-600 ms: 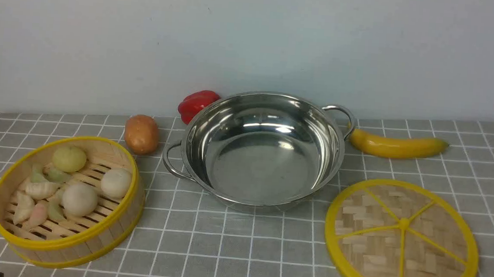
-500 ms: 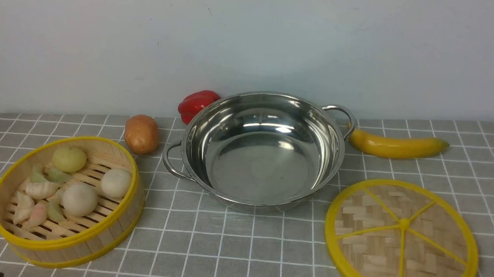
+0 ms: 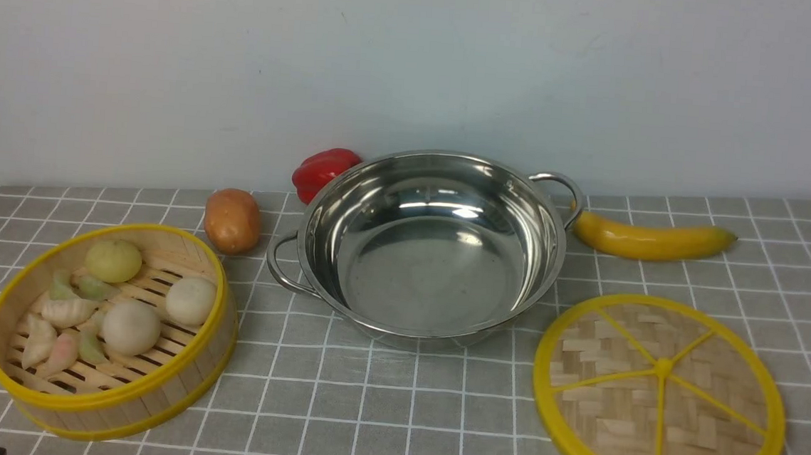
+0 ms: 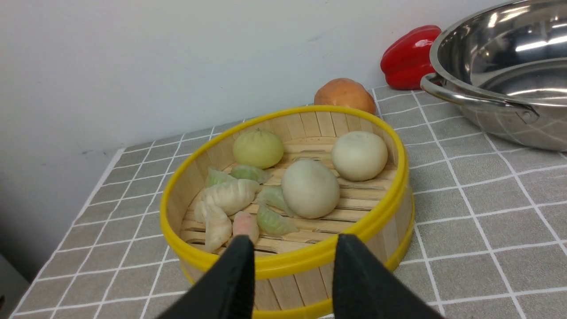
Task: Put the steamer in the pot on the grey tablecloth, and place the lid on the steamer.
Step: 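Grasp the rim of the steamer basket holding the buns with the left gripper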
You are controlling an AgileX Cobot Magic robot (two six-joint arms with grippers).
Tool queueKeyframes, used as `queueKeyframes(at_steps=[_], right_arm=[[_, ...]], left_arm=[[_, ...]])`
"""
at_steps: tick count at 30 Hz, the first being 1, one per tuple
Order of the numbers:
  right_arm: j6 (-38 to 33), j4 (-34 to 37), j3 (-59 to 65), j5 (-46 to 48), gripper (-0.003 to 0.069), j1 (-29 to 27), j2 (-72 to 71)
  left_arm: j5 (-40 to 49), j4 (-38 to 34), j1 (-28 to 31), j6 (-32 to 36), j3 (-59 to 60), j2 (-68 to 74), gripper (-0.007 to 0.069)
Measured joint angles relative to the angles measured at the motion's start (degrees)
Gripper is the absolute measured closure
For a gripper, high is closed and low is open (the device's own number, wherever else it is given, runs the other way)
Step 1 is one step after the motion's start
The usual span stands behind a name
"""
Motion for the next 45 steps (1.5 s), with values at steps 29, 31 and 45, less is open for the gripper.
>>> queueKeyframes(at_steps=[29, 31, 45], right_arm=[[18.7, 43.5, 0.0, -4.9, 0.0417, 0.0, 0.0], [19.2, 47.4, 0.0, -5.1, 0.0417, 0.0, 0.0], [15.9, 53.5, -4.2, -19.4, 0.0417, 0.0, 0.0]], left_arm=[[-0.3, -44.0, 0.0, -17.7, 0.0, 0.0, 0.0382], [-1.0, -46.5, 0.0, -16.9, 0.0, 0.0, 0.0382], [-16.7, -60.7, 0.0, -16.4, -1.6, 0.0, 0.0382]])
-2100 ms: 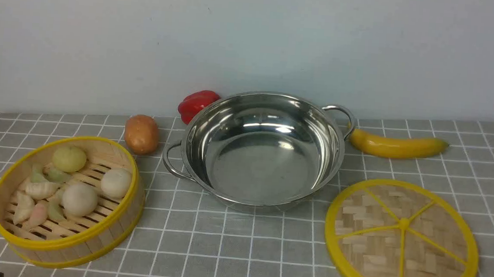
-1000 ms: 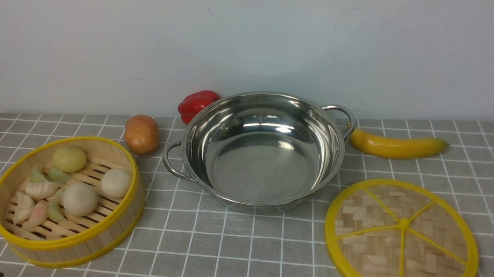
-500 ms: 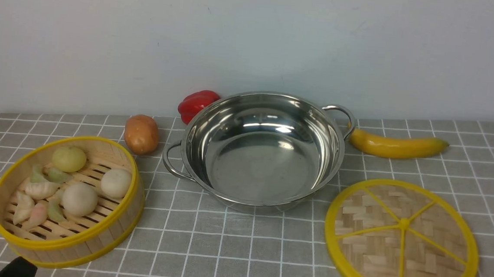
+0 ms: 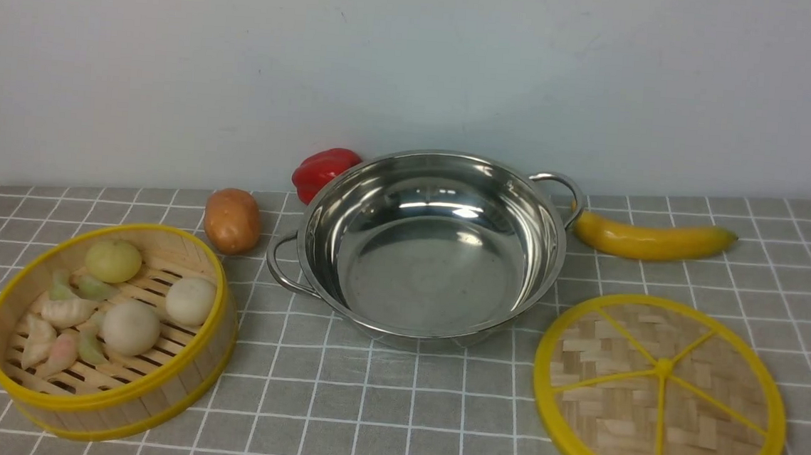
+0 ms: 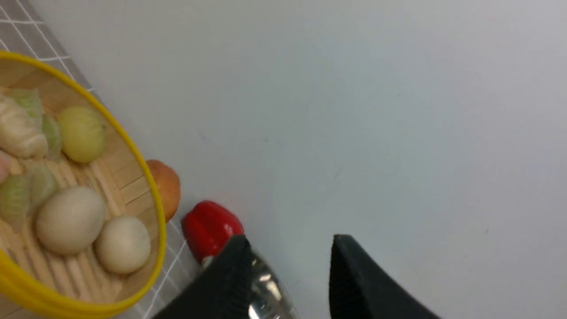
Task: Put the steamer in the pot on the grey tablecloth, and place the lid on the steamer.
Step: 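Grasp the rim of the steamer basket holding the buns with the left gripper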
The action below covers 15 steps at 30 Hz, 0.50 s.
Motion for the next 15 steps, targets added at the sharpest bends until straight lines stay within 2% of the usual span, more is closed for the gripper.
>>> queueKeyframes(at_steps=[1, 4, 5, 8, 10, 11, 13, 15], right_arm=[[-0.4, -0.2, -0.3, -0.4, 0.0417, 0.0, 0.0], [-9.4, -7.6, -7.7, -4.5, 0.0417, 0.0, -0.1], [-10.0, -8.2, -8.2, -4.5, 0.0417, 0.0, -0.1], [-17.4, -19.1, -16.5, 1.4, 0.0417, 0.0, 2.8], [-18.6, -22.3, -19.5, 6.1, 0.0417, 0.0, 5.5], [-18.8, -23.0, -20.1, 7.3, 0.0417, 0.0, 6.3], [-19.4, -25.4, -23.6, 15.7, 0.0417, 0.0, 12.0], [-20.1, -26.0, -25.6, 21.2, 0.0417, 0.0, 16.2]], left_arm=[[0.0, 0.0, 0.0, 0.0, -0.3, 0.0, 0.0382], [-8.2, 0.4, 0.0, 2.3, -7.3, 0.1, 0.0382], [-8.8, 1.1, 0.0, 2.6, -7.8, 0.1, 0.0382], [-15.3, 12.8, 0.0, 11.8, -16.9, 0.8, 0.0382], [-14.5, 19.1, 0.0, 18.1, -21.6, 2.2, 0.0382], [-13.8, 19.7, 0.0, 19.5, -22.1, 2.5, 0.0382], [-7.0, 24.0, 0.0, 28.2, -28.7, 7.2, 0.0382], [-1.0, 24.9, 0.1, 32.6, -32.6, 12.0, 0.0382]])
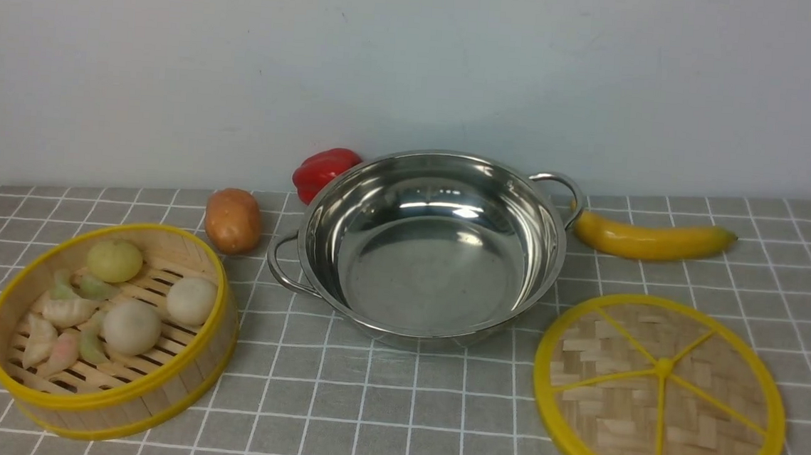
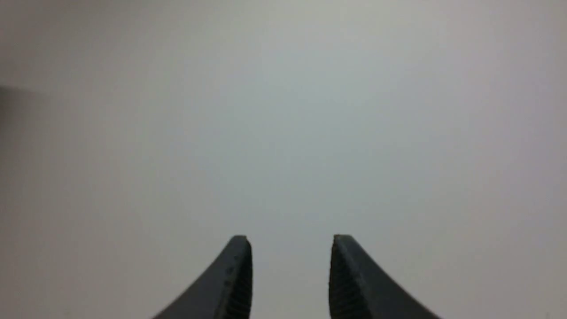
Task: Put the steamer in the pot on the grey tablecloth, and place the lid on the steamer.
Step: 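Grasp the rim of the steamer basket holding the buns with the left gripper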
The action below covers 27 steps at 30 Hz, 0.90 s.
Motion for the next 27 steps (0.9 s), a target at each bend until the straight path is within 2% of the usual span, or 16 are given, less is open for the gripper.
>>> queueKeyframes(at_steps=[1, 2, 5, 9, 12, 16, 18, 22, 27], right_arm=[[-0.2, -0.1, -0.2, 1.2, 0.0417, 0.0, 0.9], [-1.5, -0.4, -1.5, 4.9, 0.0417, 0.0, 4.1], [-4.3, -0.6, -3.7, 11.3, 0.0417, 0.0, 9.7], [-7.8, -0.6, -5.1, 17.8, 0.0417, 0.0, 15.4], [-9.3, -0.6, -5.2, 20.8, 0.0417, 0.0, 17.5], [-10.8, -0.6, -5.2, 21.8, 0.0417, 0.0, 17.9], [-11.8, -0.5, -5.2, 21.9, 0.0417, 0.0, 17.9], [-12.3, -0.4, -5.2, 22.4, 0.0417, 0.0, 17.9], [-13.1, -0.4, -5.2, 24.1, 0.0417, 0.0, 17.9]], left_arm=[[0.6, 0.1, 0.0, 0.4, -0.8, 1.2, 0.0382], [5.3, 0.3, 0.6, 2.1, -3.9, 6.7, 0.0382], [10.8, 0.7, 3.5, 1.6, -8.6, 16.2, 0.0382], [20.6, 3.8, 13.8, -6.2, -16.1, 31.6, 0.0382], [35.5, 10.3, 23.3, -14.5, -23.2, 43.0, 0.0382], [46.8, 17.5, 29.4, -20.2, -29.8, 55.3, 0.0382], [50.9, 19.8, 30.6, -21.3, -32.7, 61.9, 0.0382], [53.3, 21.0, 30.0, -21.2, -34.4, 69.8, 0.0382], [52.8, 26.8, 24.4, -19.4, -35.7, 80.4, 0.0382]])
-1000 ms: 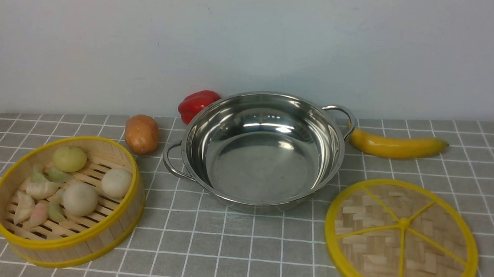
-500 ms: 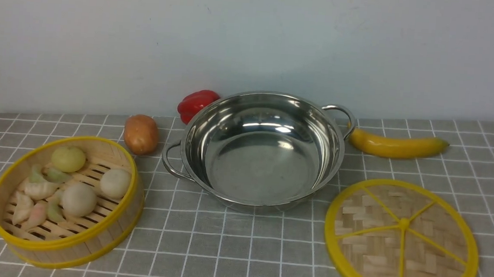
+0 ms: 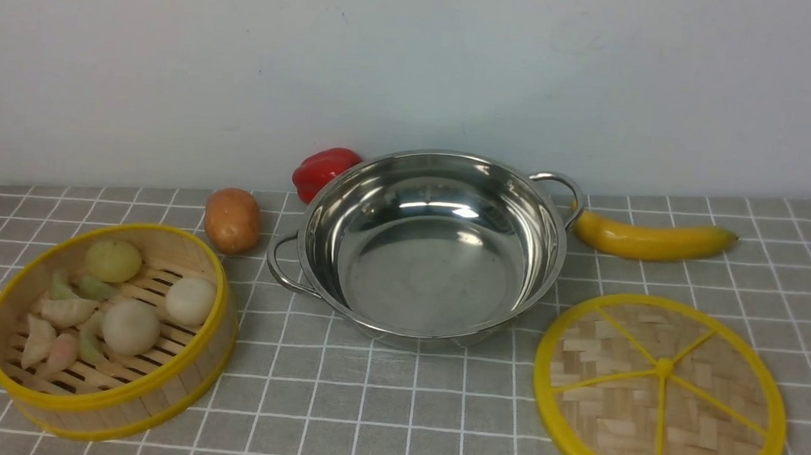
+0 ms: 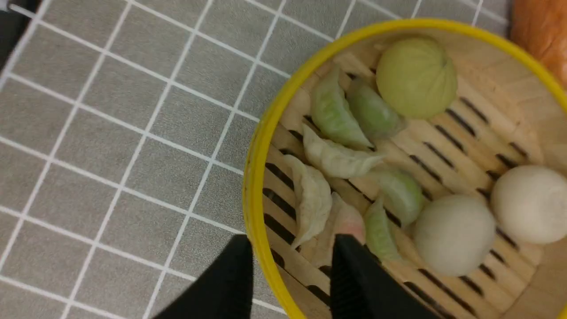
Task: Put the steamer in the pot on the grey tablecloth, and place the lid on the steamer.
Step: 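Grasp the rim of the steamer basket holding the buns with the left gripper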
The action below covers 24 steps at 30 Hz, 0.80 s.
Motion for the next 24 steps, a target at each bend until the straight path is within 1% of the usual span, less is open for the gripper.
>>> queueKeyframes(at_steps=[6, 8, 12, 18, 24], right_arm=[[-0.9, 0.0, 0.0, 0.9, 0.0417, 0.0, 0.0], [-1.1, 0.0, 0.0, 0.9, 0.0417, 0.0, 0.0], [-2.0, 0.0, 0.0, 1.2, 0.0417, 0.0, 0.0], [-2.2, 0.0, 0.0, 1.3, 0.0417, 0.0, 0.0], [-2.2, 0.0, 0.0, 1.3, 0.0417, 0.0, 0.0]], left_arm=[[-2.6, 6.1, -4.8, -0.5, -0.8, 6.7, 0.0382], [-3.2, 8.0, -5.4, -1.5, -0.8, 7.9, 0.0382], [-4.3, 14.0, -5.7, -5.5, -1.0, 9.3, 0.0382], [-5.8, 15.9, -5.7, -7.9, -1.1, 11.0, 0.0382], [-6.9, 13.7, -5.7, -8.2, -1.1, 13.0, 0.0382]])
